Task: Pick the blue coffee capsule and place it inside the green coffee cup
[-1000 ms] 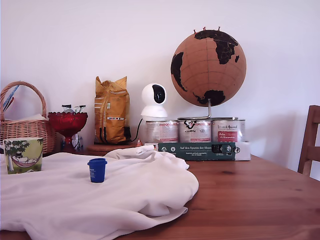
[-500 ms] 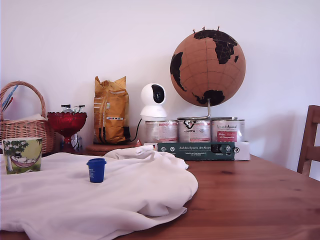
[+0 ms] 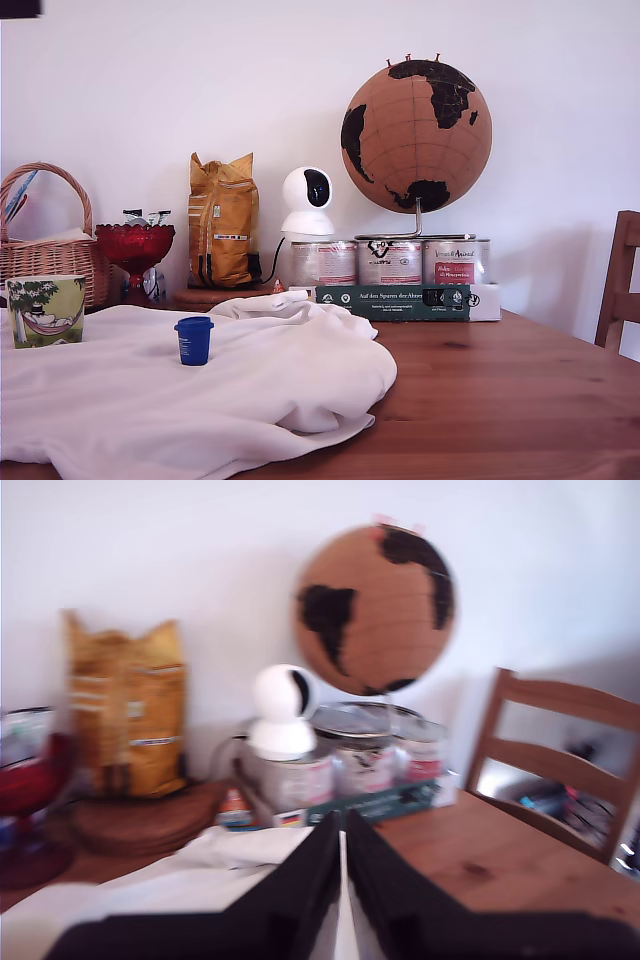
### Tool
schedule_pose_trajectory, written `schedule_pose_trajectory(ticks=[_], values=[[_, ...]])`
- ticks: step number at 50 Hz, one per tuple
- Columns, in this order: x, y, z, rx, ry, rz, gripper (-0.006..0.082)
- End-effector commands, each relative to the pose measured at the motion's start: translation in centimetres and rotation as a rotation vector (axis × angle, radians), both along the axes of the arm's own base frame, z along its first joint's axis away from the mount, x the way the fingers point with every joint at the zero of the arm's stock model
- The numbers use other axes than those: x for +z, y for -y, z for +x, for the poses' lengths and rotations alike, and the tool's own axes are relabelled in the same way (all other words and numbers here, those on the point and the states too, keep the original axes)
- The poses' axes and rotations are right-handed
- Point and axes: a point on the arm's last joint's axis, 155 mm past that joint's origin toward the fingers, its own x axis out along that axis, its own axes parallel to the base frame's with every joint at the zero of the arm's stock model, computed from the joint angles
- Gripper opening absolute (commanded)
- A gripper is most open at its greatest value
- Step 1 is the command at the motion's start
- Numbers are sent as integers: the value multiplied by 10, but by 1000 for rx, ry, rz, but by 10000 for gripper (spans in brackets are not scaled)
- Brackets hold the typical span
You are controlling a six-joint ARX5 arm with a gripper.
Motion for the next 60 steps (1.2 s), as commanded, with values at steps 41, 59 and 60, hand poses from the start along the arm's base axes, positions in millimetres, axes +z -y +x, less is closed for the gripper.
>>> schedule_pose_trajectory(ticks=[41,59,60], values=[[-180,51,111,10,-480,357,673],[-213,62,133,-20,-553,371,673],[-215,63,134,-21,-556,372,673]])
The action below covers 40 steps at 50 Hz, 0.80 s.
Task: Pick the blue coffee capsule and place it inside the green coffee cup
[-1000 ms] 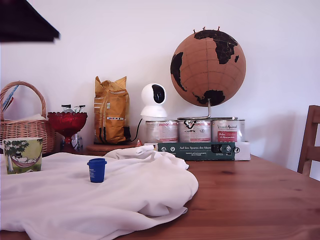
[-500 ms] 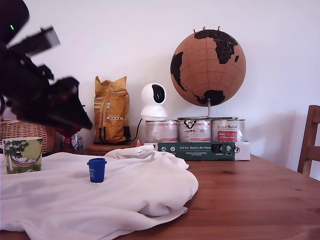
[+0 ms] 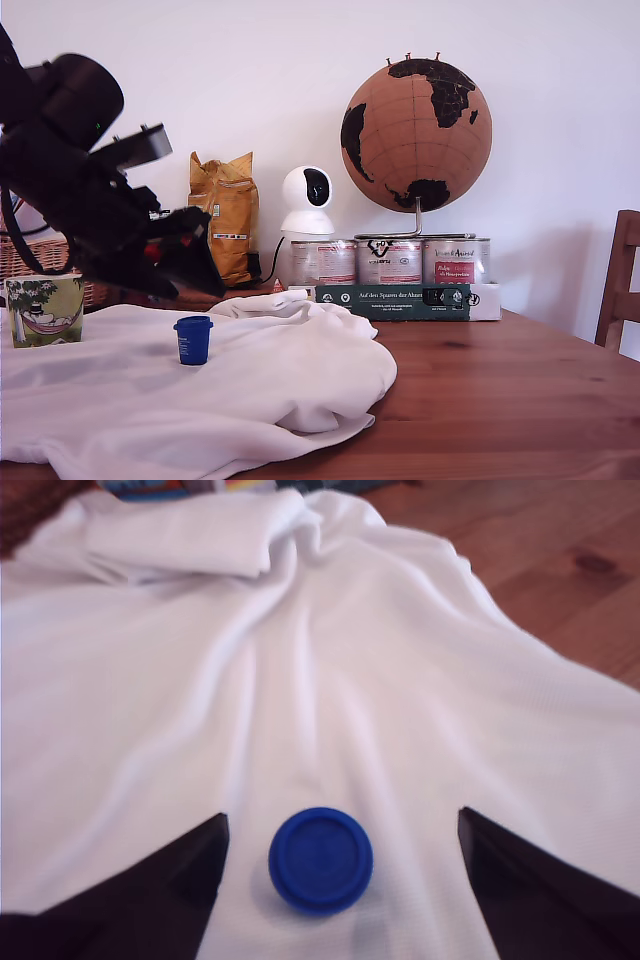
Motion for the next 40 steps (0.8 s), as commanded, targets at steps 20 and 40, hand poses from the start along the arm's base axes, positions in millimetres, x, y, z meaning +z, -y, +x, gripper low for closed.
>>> schedule_pose_trajectory(ticks=[20,40], values=[[-27,-2,6,-7,-43,29,549],[-16,2,15,-10,-3,11,93]])
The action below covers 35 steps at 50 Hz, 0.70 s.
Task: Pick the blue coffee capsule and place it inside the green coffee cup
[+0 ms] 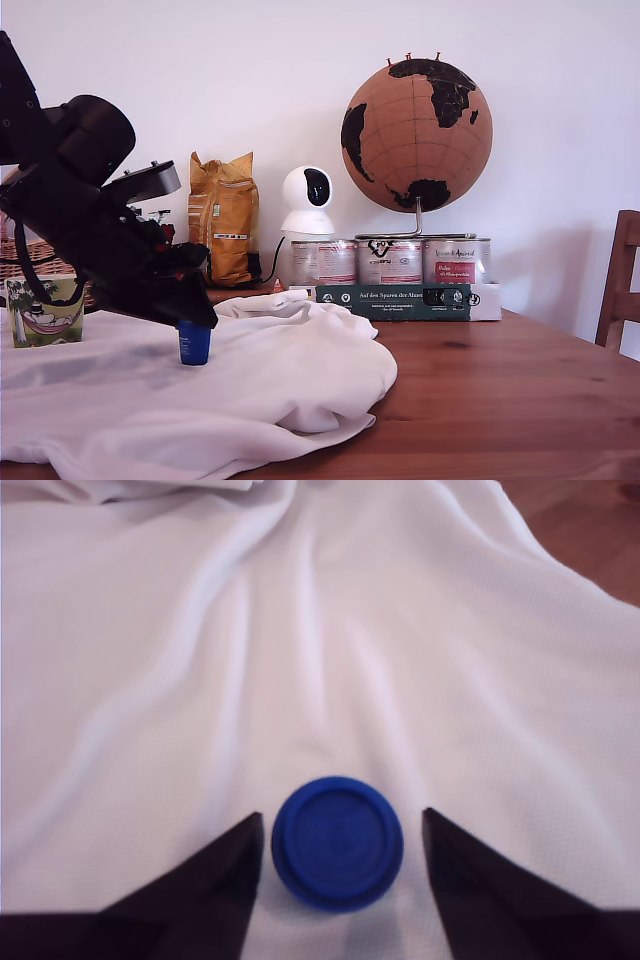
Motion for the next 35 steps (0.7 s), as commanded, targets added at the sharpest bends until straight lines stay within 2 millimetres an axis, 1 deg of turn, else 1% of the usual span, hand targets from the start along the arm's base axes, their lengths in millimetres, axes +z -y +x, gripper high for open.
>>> schedule_pose_trajectory(ticks=[1,7,12,17,23,27,32,35], values=[[7,2,8,-4,25,-4,93],[21,4,18,0,55,-12,93],[39,2,29,13,86,-18,93],[65,-7,40,40,136,-28,93],[93,-30,51,96,184,-28,93],[104,-50,56,135,198,-20,93],[110,-79,61,194,198,-13,93],[109,-96,63,227,191,-9,93]])
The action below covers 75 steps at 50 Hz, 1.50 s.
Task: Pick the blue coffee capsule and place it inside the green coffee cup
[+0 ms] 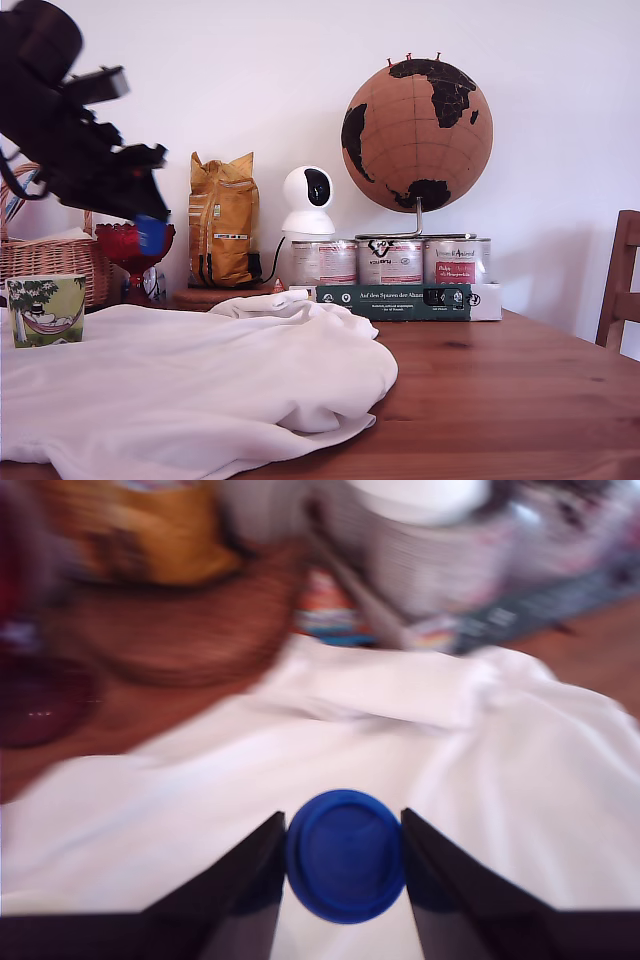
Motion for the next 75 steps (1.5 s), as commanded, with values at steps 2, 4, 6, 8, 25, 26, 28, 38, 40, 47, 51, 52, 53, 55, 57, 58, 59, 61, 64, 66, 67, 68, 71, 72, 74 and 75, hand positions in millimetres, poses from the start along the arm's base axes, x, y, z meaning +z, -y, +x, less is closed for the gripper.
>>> schedule_pose_trajectory(ticks=[2,4,6,8,25,26,28,38,40,47,51,52,53,55,57,58,59,61,64,66,67,68,71,72,74,75], values=[[-7,-25,2,50,-21,7,93],[-9,-34,2,69,-31,6,93],[-11,-41,2,84,-40,7,93],[-12,-48,2,99,-48,7,93],[-16,-91,4,187,-64,7,93],[-16,-93,4,191,-65,7,93],[-16,-97,4,199,-66,7,93],[-17,-112,4,233,-73,8,93],[-19,-114,3,237,-78,7,94],[-19,-117,3,243,-80,8,123],[-19,-117,3,243,-79,9,216],[-19,-117,3,243,-79,8,241],[-19,-117,3,243,-80,8,274],[-20,-117,3,243,-80,9,328],[-20,-118,3,244,-82,9,372],[-20,-117,2,244,-83,10,385],[-20,-117,2,244,-83,10,390],[-20,-117,2,243,-83,11,391],[-21,-117,2,240,-85,16,390],[-22,-117,1,238,-87,20,380],[-22,-117,1,235,-88,23,372],[-22,-117,1,235,-90,24,354],[-23,-117,0,234,-95,24,294],[-24,-117,0,235,-96,24,263],[-24,-117,0,235,-98,24,184],[-24,-117,-1,235,-100,24,143]])
